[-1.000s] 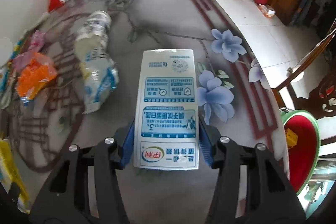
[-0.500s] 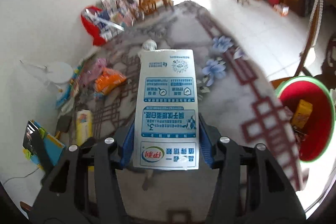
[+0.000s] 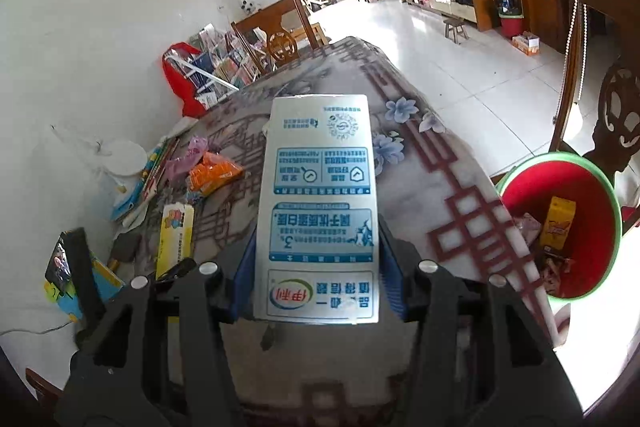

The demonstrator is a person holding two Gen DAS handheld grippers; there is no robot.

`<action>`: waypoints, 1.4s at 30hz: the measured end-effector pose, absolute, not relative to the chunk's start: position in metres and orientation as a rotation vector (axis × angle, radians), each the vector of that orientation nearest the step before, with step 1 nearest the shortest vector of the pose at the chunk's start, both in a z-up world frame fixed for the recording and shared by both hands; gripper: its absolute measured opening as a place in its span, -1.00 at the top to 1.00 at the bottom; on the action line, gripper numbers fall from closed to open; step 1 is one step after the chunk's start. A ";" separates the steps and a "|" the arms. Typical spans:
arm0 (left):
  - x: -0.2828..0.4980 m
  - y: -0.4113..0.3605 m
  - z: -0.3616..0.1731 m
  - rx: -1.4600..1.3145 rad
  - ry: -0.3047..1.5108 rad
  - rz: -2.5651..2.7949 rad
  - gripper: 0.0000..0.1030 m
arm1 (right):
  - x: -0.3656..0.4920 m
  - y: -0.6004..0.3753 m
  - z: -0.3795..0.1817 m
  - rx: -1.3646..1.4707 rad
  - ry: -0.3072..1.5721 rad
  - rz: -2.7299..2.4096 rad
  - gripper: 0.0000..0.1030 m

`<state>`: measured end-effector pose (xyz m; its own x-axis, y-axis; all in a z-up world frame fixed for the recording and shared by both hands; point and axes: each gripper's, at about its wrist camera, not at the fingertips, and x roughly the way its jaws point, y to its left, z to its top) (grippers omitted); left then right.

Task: Collect trash
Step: 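Carry the tissue pack and milk carton over the red bucket with both tools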

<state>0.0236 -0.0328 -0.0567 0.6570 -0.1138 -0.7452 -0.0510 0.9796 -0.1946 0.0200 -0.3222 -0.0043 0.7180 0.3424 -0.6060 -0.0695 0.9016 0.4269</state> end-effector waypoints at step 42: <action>0.081 -0.331 -0.018 0.010 0.988 -0.744 -0.09 | -0.012 -0.513 -0.045 0.543 0.755 -0.123 0.00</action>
<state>0.0811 -0.3308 -0.0182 0.3277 -0.5640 -0.7580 0.5728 0.7566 -0.3153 -0.0124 -0.5132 -0.0449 0.7286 0.0850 -0.6797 0.2958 0.8559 0.4242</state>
